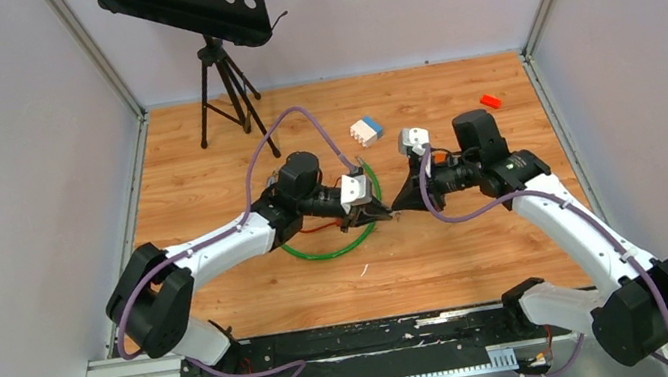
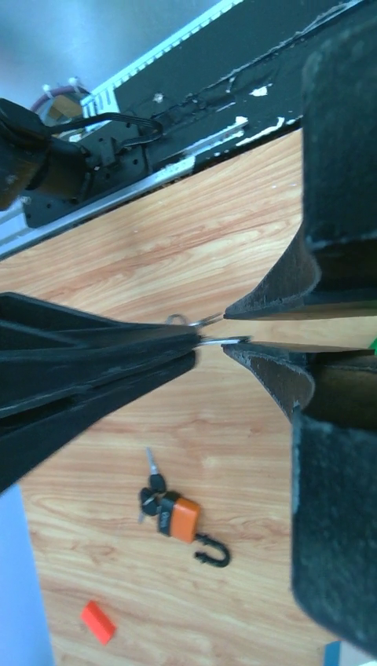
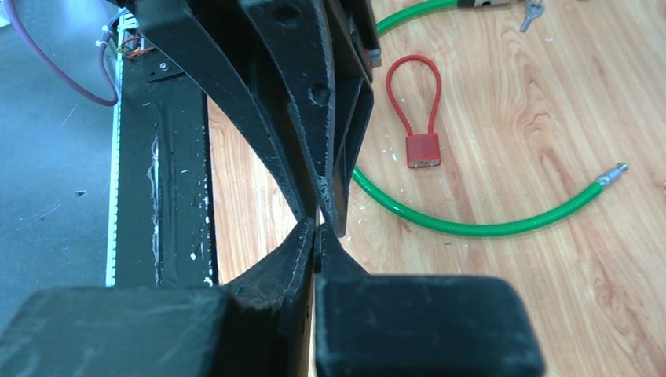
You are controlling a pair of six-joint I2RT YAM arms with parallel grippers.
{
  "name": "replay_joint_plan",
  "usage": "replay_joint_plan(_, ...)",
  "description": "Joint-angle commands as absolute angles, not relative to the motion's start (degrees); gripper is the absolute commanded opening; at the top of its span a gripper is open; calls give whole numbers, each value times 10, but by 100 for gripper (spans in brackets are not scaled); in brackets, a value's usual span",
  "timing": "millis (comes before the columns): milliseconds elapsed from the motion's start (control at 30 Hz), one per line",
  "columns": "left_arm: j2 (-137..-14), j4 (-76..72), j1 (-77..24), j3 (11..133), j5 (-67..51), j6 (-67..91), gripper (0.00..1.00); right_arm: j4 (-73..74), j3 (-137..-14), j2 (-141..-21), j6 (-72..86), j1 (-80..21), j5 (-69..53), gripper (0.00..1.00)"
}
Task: Unlock with the key
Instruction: Pick up the lock from the center of the board.
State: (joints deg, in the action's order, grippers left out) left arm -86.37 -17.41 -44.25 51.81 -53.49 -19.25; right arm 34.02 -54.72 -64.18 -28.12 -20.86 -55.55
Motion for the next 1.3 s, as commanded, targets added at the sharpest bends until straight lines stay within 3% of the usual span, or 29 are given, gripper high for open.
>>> replay_joint_plan(0, -860, -133, -429, 502, -518, -185, 29, 304, -572, -619, -299, -199, -571, 0)
replay_joint_plan(333, -812, -78, -391, 514, -451, -259, 66, 316, -558, -617, -328, -201, -545, 0)
replay_joint_plan(667, -774, 88, -315, 558, -385, -369, 84, 307, -548, -602, -333, -203, -511, 0)
replay_joint_plan(800, -729, 123, -315, 569, -328, -394, 98, 301, -550, -606, -326, -203, -505, 0)
replay_joint_plan(1033, -788, 176, -313, 603, -227, -323, 100, 299, -557, -615, -318, -203, -496, 0)
replay_joint_plan(1267, -927, 307, -318, 700, -285, -390, 100, 305, -551, -611, -320, -204, -491, 0)
